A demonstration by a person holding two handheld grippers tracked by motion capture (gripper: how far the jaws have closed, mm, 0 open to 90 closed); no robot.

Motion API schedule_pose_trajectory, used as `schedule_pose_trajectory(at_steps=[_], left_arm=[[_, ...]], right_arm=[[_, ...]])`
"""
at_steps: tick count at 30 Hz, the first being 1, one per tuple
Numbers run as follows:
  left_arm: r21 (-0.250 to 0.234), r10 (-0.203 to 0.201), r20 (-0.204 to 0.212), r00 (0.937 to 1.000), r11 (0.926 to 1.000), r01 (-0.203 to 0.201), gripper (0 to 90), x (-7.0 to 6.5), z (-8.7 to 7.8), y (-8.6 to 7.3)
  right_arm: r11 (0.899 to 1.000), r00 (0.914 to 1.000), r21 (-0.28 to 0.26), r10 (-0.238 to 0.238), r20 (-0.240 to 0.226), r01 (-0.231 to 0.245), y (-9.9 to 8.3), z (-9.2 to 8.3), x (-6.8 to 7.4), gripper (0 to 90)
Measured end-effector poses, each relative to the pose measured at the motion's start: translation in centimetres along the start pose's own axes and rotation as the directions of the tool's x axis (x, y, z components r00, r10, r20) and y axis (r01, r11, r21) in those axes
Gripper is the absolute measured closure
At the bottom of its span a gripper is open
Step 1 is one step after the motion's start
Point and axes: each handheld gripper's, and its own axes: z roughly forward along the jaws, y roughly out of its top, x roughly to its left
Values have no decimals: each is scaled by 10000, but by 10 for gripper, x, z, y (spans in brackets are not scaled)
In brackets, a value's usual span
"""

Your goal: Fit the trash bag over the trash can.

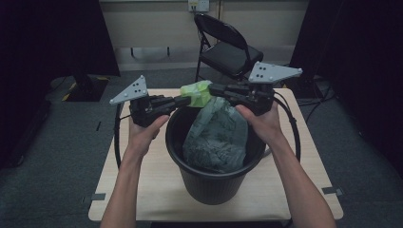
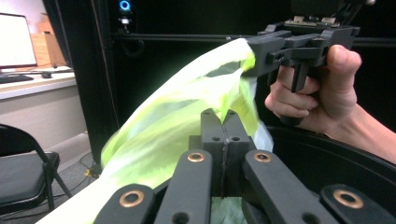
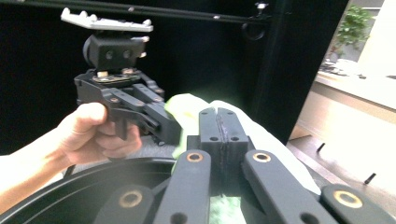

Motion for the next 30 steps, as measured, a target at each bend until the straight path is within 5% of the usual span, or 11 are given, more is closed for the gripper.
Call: schedule_pose_trajectory(at_steps=[10, 16, 21, 24, 26, 28, 30], left_arm=[[-297, -162, -755, 9970, 9995, 140, 900, 11, -36, -4], [-305, -191, -537, 9984, 9994, 175, 900, 13, -30, -8], [-195, -220, -573, 9981, 9996, 209, 517, 12, -14, -6], [-157, -318, -590, 9977, 9994, 309, 436, 17, -4, -2], [-240, -471, -433, 9979, 9986, 461, 503, 22, 0, 0], [-382, -472, -171, 9987, 9982, 466, 757, 24, 2, 0], [-417, -539, -252, 9982, 9977, 529, 900, 25, 1, -2]], right_arm=[[9971, 9898, -258, 735, 1218, -709, -27, -43, -29, 900], [9940, 9829, -140, 1090, 1487, -1081, -48, -52, -36, 900], [9946, 9861, -148, 1039, 1300, -1028, -47, -49, -33, 900], [9955, 9889, -53, 943, 1146, -943, -45, -45, -30, 900], [9960, 9901, -5, 890, 1082, -895, -45, -42, -28, 900], [9964, 9911, 13, 836, 1033, -842, -45, -41, -26, 900], [9963, 9906, -14, 855, 1072, -858, -46, -42, -27, 900]])
